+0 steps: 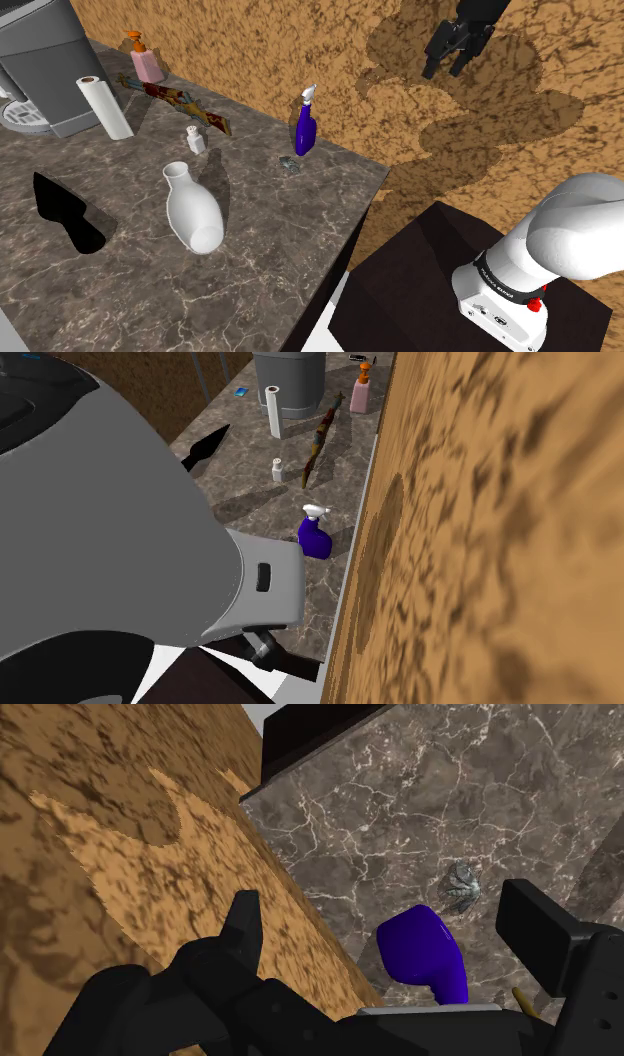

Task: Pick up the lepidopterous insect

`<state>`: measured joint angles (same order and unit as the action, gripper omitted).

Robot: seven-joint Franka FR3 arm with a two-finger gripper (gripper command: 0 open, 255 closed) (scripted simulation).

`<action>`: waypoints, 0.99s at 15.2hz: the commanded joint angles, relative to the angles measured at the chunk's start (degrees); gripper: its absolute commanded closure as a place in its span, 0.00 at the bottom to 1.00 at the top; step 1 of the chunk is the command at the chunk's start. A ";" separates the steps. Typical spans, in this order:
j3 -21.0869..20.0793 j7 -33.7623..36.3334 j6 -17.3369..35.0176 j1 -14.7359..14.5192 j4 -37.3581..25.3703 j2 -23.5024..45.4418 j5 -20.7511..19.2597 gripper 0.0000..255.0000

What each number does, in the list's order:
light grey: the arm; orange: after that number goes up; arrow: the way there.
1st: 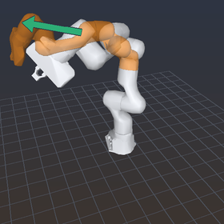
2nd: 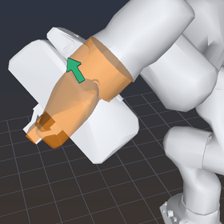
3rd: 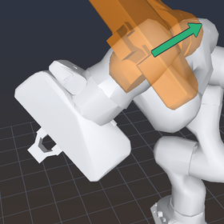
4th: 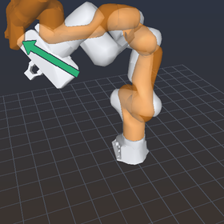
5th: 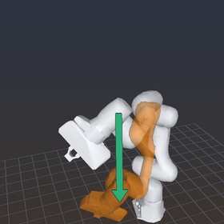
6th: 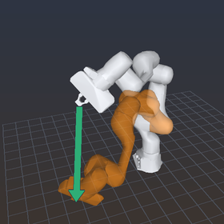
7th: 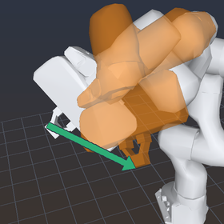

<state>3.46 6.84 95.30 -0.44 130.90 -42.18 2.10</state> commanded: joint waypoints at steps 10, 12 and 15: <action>-5.95 6.06 17.71 -1.71 6.92 8.95 1.94 0.00; -7.26 7.47 21.62 -2.02 7.52 11.86 2.11 0.00; -9.21 9.71 27.35 -2.39 7.77 16.77 2.03 0.00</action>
<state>-5.00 15.68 120.07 -2.65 137.90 -26.89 4.10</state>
